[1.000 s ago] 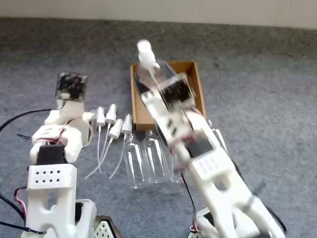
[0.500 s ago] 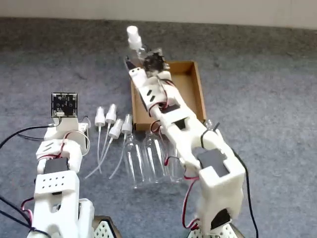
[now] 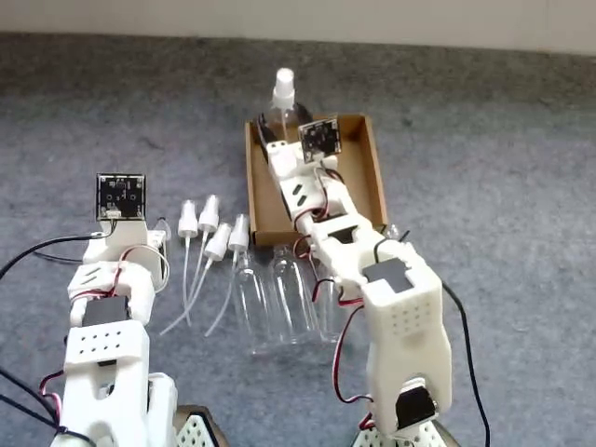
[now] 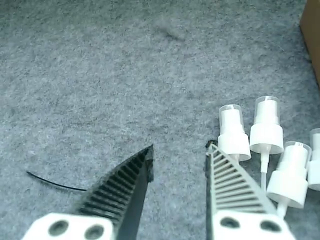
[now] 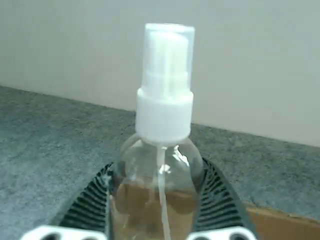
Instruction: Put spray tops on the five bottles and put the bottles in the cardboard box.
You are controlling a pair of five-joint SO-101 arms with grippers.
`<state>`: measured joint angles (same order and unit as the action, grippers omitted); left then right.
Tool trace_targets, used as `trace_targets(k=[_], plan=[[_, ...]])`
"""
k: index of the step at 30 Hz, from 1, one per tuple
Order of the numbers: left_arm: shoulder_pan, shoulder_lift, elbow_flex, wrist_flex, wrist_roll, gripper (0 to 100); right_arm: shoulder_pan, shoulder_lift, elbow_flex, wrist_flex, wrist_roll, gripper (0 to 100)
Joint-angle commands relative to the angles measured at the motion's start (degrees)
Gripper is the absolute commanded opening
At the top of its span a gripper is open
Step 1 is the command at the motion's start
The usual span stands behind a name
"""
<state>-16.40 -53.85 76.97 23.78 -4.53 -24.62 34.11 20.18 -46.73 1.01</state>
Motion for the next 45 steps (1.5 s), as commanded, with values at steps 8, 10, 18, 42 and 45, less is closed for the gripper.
trace_targets(k=[8,10,18,42,45], plan=[[-0.75,-0.48,-0.22,-0.88,-0.62,16,-0.40,1.10,-3.65,-1.63,-0.26,1.0],[-0.75,-0.48,-0.22,-0.88,-0.62,16,-0.40,1.10,-3.65,-1.63,-0.26,2.5],[-0.75,-0.48,-0.22,-0.79,-0.62,16,-0.40,1.01,-3.47,-1.54,-0.26,19.3],[-0.75,-0.48,-0.22,-0.70,-0.62,16,-2.86,1.01,-3.74,-1.36,5.80,19.8],[-0.75,-0.48,-0.22,-0.70,-0.62,16,-2.86,1.01,-3.74,-1.36,5.80,24.1]])
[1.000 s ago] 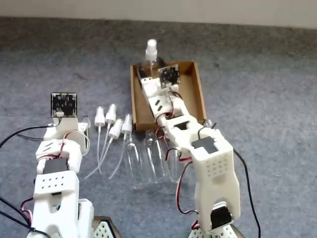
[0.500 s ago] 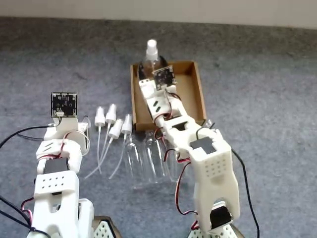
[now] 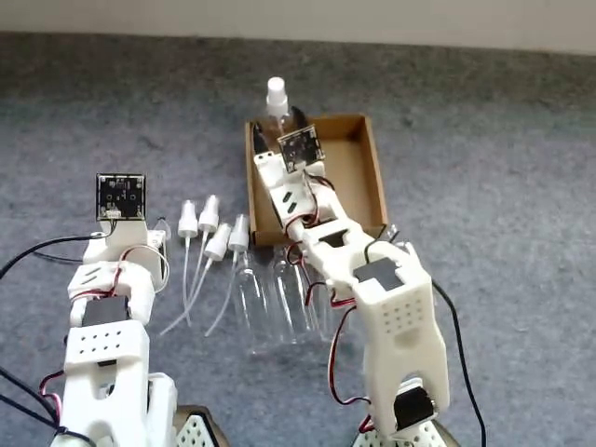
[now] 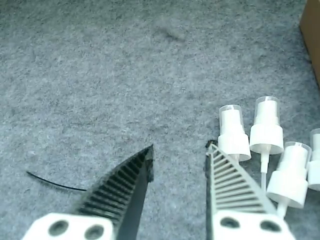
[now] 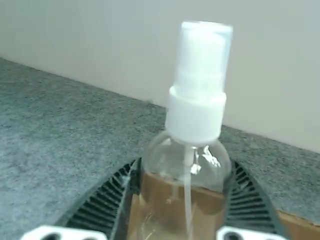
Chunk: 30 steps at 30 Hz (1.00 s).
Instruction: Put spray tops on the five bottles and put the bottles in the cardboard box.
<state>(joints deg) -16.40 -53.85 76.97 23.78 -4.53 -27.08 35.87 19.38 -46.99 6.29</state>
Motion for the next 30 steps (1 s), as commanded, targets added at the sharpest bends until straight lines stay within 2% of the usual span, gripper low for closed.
trace_targets(k=[1,4,11,13,20,30], plan=[[-0.75,-0.48,-0.22,-0.70,-0.62,16,-0.40,-0.75,-2.95,-1.10,0.53,26.4],[-0.75,-0.48,-0.22,-0.70,-0.62,16,-0.40,-0.75,-2.95,-1.10,0.53,30.8],[-0.75,-0.48,-0.22,-0.70,-0.62,16,-0.31,-1.36,-4.44,-1.01,0.53,30.8],[-0.75,-0.48,-0.22,-0.70,-0.62,16,-0.22,-3.65,-5.41,2.15,0.53,30.8],[-0.75,-0.48,-0.22,-0.79,-0.62,16,-0.48,-18.86,-7.25,26.15,0.44,30.8],[-0.75,-0.48,-0.22,-0.97,-0.70,16,-0.48,-45.49,-7.16,72.40,0.62,30.7]])
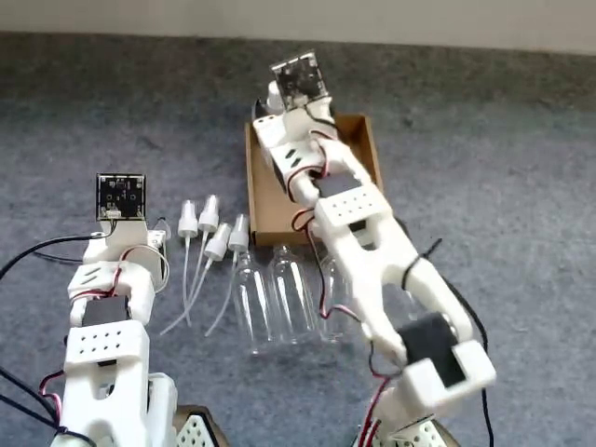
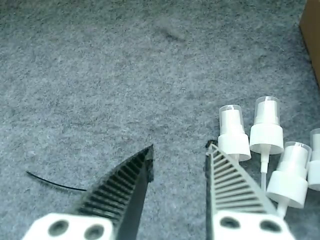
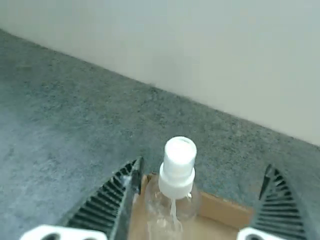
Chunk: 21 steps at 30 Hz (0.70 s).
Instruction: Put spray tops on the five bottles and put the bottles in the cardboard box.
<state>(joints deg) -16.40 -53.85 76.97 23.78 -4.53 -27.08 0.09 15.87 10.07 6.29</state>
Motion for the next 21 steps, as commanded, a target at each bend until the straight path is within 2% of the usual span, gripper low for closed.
trace_targets(k=[1,5,8,10,11,15,18,21], plan=[[-0.75,-0.48,-0.22,-0.97,-0.70,16,-0.48,-12.09,-3.65,20.88,0.62,30.7],[-0.92,-0.48,-0.22,-0.97,-0.70,16,-1.01,-20.53,-3.56,40.57,0.44,30.7],[-0.92,-0.48,-0.22,-0.97,-0.70,16,1.36,-25.36,-3.21,50.42,0.88,30.7],[-1.01,-0.48,-0.22,-0.88,-0.70,16,6.46,-27.12,-3.12,54.73,7.12,31.0],[-1.01,-0.48,-0.22,-0.79,-0.70,16,9.27,-27.56,-2.77,55.78,10.81,31.1],[-0.92,-0.57,-0.22,-0.88,-0.70,16,18.95,-26.68,4.26,49.71,15.03,36.1],[-0.84,-0.57,-0.22,-0.97,-0.70,16,22.55,-22.73,9.98,49.19,21.19,35.3],[-0.84,-0.57,-0.22,-0.79,-0.70,16,24.40,-16.40,9.01,52.88,21.54,34.2]])
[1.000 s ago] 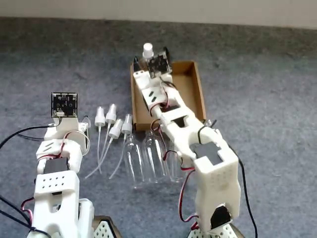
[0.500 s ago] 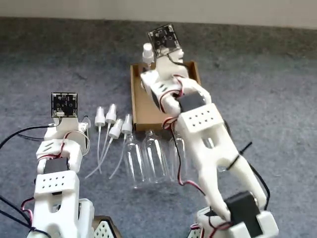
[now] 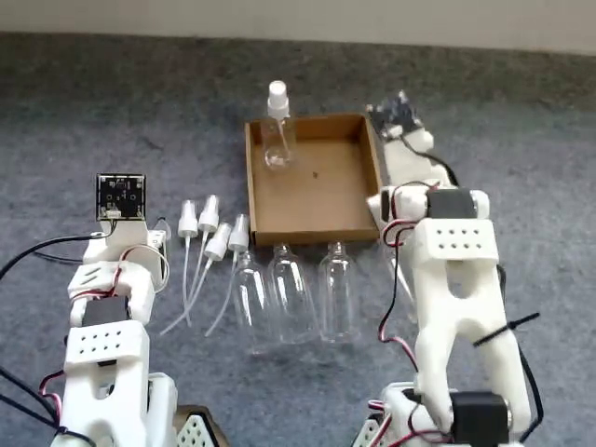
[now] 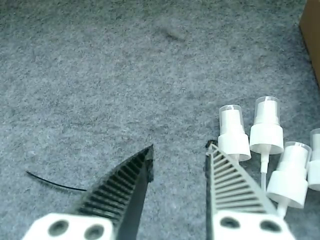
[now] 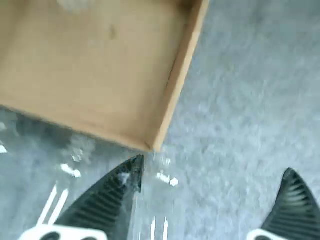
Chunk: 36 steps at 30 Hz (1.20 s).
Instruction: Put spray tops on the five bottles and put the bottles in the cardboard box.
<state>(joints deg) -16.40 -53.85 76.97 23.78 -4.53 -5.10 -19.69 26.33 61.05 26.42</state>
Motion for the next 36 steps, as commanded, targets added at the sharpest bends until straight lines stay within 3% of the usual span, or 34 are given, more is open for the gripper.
trace_targets(k=[1,11,16,25,30,36], plan=[[-0.84,-0.57,-0.22,-0.79,-0.70,16,2.86,5.85,-2.33,2.59,1.41,34.2],[-0.84,-0.48,-0.13,-0.70,-0.70,16,3.91,21.58,-6.99,3.21,1.41,34.2],[-0.84,-0.48,-0.13,-0.70,-0.70,16,8.66,26.77,-7.08,1.10,1.41,33.7],[-0.75,-0.48,-0.13,-0.62,-0.70,16,21.93,31.78,-7.08,-8.57,1.41,5.4],[-0.75,-0.48,-0.13,-0.62,-0.70,16,26.51,32.13,-11.56,-8.48,6.24,4.9],[-0.75,-0.48,-0.13,-0.62,-0.70,16,27.91,34.51,-20.97,-7.16,6.59,4.9]])
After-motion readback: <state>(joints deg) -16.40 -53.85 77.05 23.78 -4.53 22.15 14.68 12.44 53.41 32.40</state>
